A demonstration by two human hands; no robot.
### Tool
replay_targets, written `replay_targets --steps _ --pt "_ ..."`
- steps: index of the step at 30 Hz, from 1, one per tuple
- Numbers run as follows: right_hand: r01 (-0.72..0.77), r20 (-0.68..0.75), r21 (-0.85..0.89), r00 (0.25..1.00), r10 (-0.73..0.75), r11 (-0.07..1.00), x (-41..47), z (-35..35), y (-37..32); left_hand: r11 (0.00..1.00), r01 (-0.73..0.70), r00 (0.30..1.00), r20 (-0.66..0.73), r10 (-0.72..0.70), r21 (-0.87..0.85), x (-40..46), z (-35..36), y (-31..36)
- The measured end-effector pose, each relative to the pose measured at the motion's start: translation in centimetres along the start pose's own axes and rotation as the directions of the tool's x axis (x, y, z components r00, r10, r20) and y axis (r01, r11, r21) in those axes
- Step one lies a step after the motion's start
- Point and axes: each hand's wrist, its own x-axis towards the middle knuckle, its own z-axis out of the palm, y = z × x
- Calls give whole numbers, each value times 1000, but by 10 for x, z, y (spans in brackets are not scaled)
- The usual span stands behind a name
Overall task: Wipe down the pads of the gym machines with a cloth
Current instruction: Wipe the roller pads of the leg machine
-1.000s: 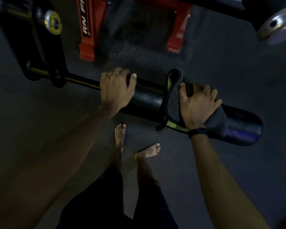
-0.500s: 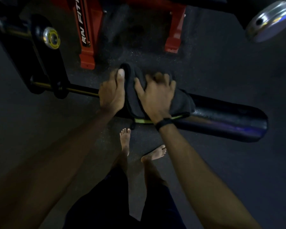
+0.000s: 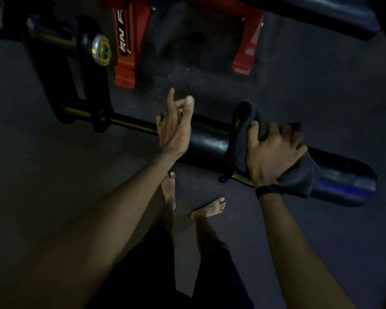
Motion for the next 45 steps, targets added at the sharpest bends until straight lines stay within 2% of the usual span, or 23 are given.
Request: replay_targets --steps 4,6,9,13,14,15,16,17,18,19,20,23,26,28,31,34,36,38,41,45 --pt "242 1 75 970 -242 967 -31 4 -97 963 91 995 -15 -98 -255 15 -2 -11" --pt "284 13 111 958 -287 952 -39 5 -129 916 145 988 5 -154 -375 21 -5 -24" --pt "309 24 122 949 -314 943 -35 7 -127 918 145 986 -27 -167 -368 23 -8 -24" --pt "376 -4 156 925 -380 913 -23 6 -91 881 218 976 80 -203 -420 23 -12 -8" --pt "355 1 154 933 -360 922 -18 6 -76 885 235 972 91 -217 -401 23 -13 -3" --pt "319 5 140 946 -323 937 -10 5 -56 924 234 972 88 -218 -301 23 -12 1" --pt "281 8 106 959 -283 954 -1 4 -32 979 186 981 71 -180 -87 23 -8 1" --pt "241 15 65 970 -242 968 8 2 -4 975 129 990 35 -137 180 17 -6 2" --pt "196 35 24 980 -197 980 16 -1 22 908 64 997 11 -75 413 11 -3 2" --pt "151 64 -13 987 -150 988 27 -4 45 841 16 1000 -3 -16 541 10 -1 -1" --pt "97 100 -28 991 -94 995 37 -6 64 801 -9 1000 -4 15 599 10 -1 -3" --pt "-24 162 -23 986 27 999 59 -9 85 753 -93 990 -20 139 651 12 0 -15" --pt "-51 193 -58 979 61 997 54 -5 49 757 -174 965 -44 258 630 7 2 -25" --pt "47 209 -72 977 -31 996 38 0 4 765 -242 939 -55 340 597 4 3 -34" --pt "308 144 18 941 -307 951 9 9 -83 772 -271 912 -103 397 575 5 2 -43" --pt "376 192 124 899 -394 918 3 10 -130 788 -231 912 -156 380 570 5 3 -43" --pt "358 217 193 893 -395 914 7 9 -117 770 -254 897 -156 414 585 5 1 -45" --pt "351 173 196 907 -385 916 15 8 -76 735 -308 875 -124 468 604 3 1 -49" --pt "207 223 79 950 -220 975 44 5 1 740 -330 871 -113 478 586 2 1 -51" --pt "54 277 -58 960 -35 997 75 -5 87 743 -347 860 -122 496 572 2 1 -52"
